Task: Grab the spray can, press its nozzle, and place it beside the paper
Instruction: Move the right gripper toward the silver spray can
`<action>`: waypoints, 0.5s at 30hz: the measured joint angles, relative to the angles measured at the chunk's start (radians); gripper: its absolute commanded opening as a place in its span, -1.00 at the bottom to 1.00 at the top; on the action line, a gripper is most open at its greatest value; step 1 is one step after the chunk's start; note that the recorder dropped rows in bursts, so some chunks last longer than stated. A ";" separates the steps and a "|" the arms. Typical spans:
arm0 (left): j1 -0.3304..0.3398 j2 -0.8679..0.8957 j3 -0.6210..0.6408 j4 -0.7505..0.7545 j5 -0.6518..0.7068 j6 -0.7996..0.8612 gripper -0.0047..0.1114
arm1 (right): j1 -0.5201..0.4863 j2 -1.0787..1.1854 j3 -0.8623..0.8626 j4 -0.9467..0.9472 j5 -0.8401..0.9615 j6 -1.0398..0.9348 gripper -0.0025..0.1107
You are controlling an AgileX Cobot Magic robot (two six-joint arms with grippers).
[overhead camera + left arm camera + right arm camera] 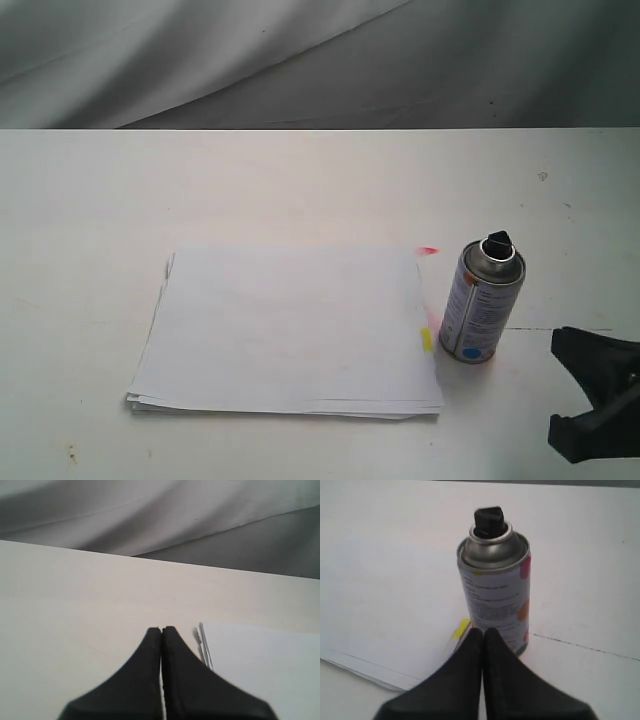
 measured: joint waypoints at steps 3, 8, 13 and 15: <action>0.000 0.000 0.000 0.000 0.000 0.000 -0.92 | 0.000 0.081 0.009 0.004 -0.062 0.000 -0.96; 0.000 0.000 0.000 0.000 0.000 0.000 -0.92 | 0.000 0.262 0.011 -0.011 -0.173 0.016 -0.96; 0.000 0.000 0.000 0.000 0.000 0.000 -0.92 | 0.000 0.405 0.011 -0.091 -0.337 0.099 -0.96; 0.000 0.000 0.000 0.000 0.000 0.000 -0.92 | 0.000 0.439 0.011 -0.102 -0.375 0.112 -0.96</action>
